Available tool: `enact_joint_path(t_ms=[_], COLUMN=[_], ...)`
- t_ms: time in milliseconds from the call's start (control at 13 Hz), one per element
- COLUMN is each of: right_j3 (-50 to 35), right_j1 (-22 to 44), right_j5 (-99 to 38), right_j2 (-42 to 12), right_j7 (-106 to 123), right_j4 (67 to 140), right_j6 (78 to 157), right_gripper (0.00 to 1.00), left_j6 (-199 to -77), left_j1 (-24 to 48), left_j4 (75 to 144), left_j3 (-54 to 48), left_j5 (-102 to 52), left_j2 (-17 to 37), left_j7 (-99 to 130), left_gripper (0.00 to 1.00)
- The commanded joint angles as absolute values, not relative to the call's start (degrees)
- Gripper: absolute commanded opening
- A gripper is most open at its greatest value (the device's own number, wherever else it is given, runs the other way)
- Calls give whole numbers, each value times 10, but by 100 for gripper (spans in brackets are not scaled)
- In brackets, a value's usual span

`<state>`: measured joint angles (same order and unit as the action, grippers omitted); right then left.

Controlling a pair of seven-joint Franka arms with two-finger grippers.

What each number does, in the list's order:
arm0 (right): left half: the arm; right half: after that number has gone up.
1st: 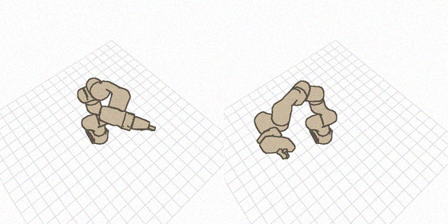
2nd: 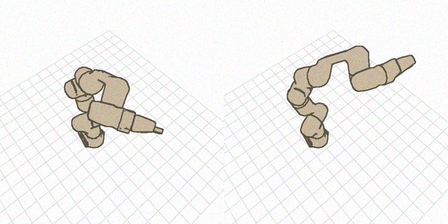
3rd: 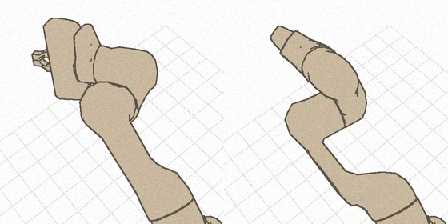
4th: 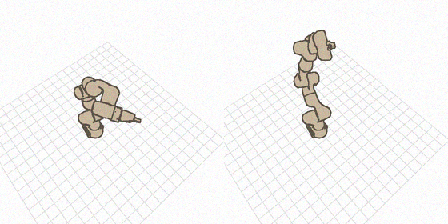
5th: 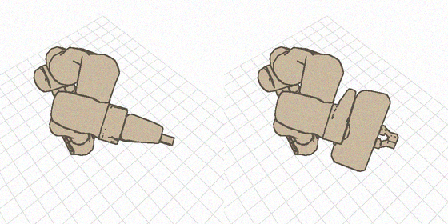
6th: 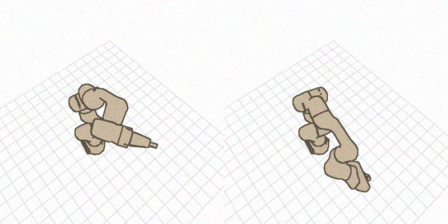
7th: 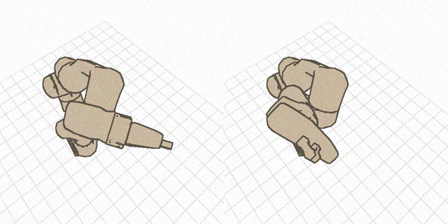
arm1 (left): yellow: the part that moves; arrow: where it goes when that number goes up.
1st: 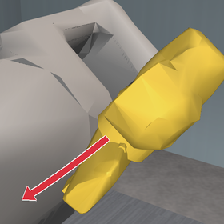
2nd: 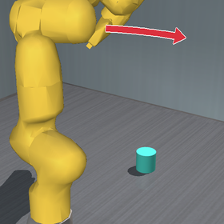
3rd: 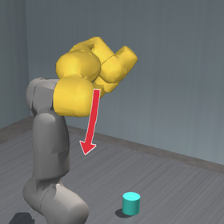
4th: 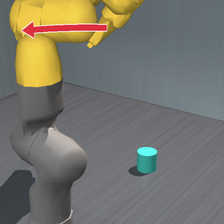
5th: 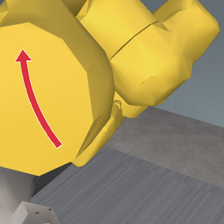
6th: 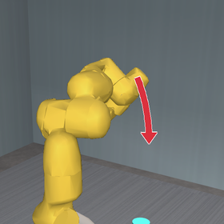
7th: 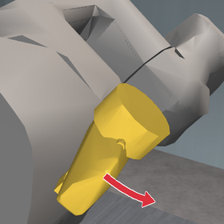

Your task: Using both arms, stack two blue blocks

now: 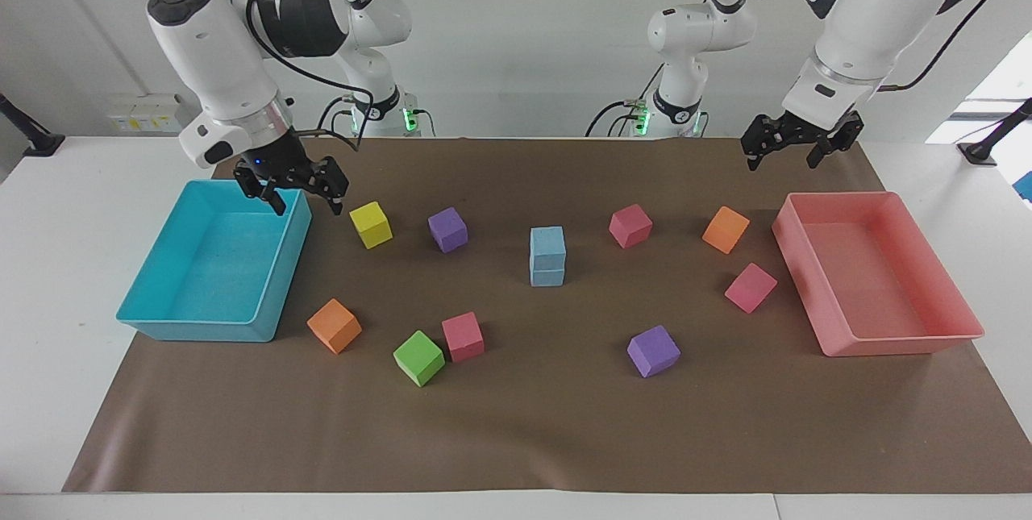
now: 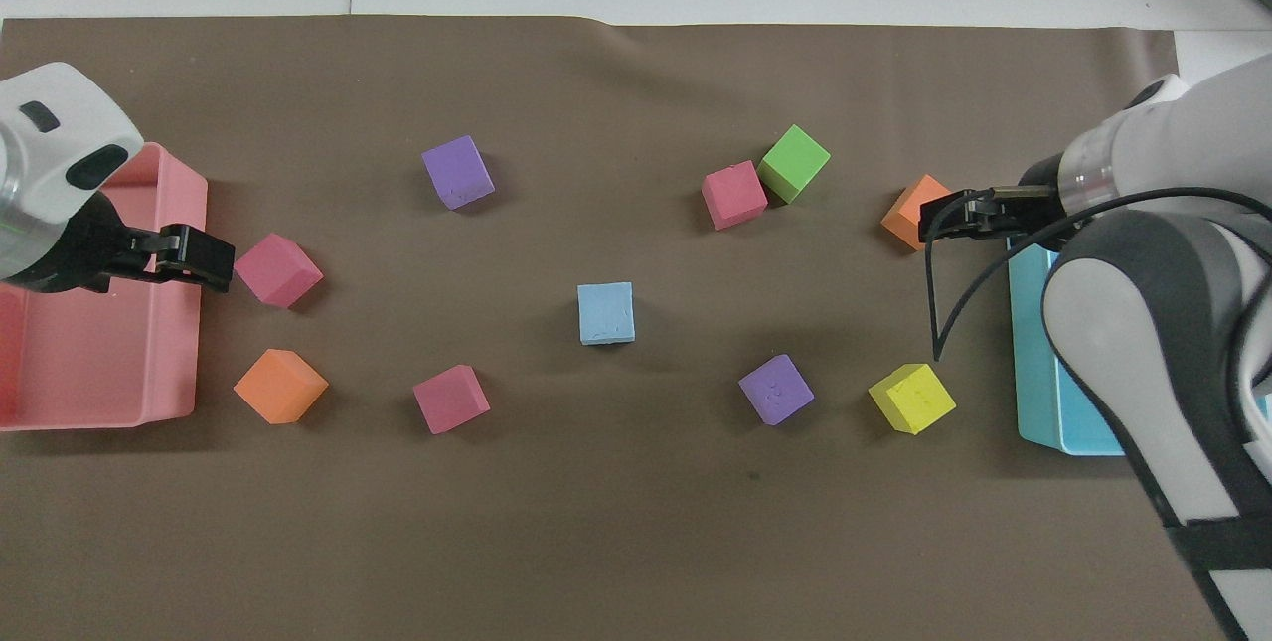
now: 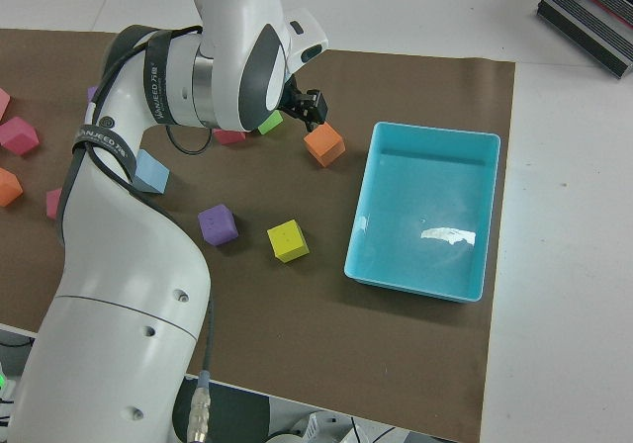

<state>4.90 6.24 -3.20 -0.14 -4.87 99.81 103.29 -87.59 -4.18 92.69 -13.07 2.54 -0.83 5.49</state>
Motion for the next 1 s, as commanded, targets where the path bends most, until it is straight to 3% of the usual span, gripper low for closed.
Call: enact_joint_path(t_ms=[0,537,920], right_j3=[41,74,72], right_j1=[59,57,59], right_j5=[7,10,35], right_j2=[11,27,66], right_j7=[-54,-23,12], right_j4=[948,889,895], right_j6=[966,892,866], right_gripper=[100,100,100], left_j6=[-863,-817,-817], left_j1=[-50,-50,-51], left_j4=[930,931,931], left_j3=[-136,-136,-134], left_j5=[15,15,15], left_j2=[-26,-42,-42], left_j7=[44,44,43], left_gripper=[100,100,100])
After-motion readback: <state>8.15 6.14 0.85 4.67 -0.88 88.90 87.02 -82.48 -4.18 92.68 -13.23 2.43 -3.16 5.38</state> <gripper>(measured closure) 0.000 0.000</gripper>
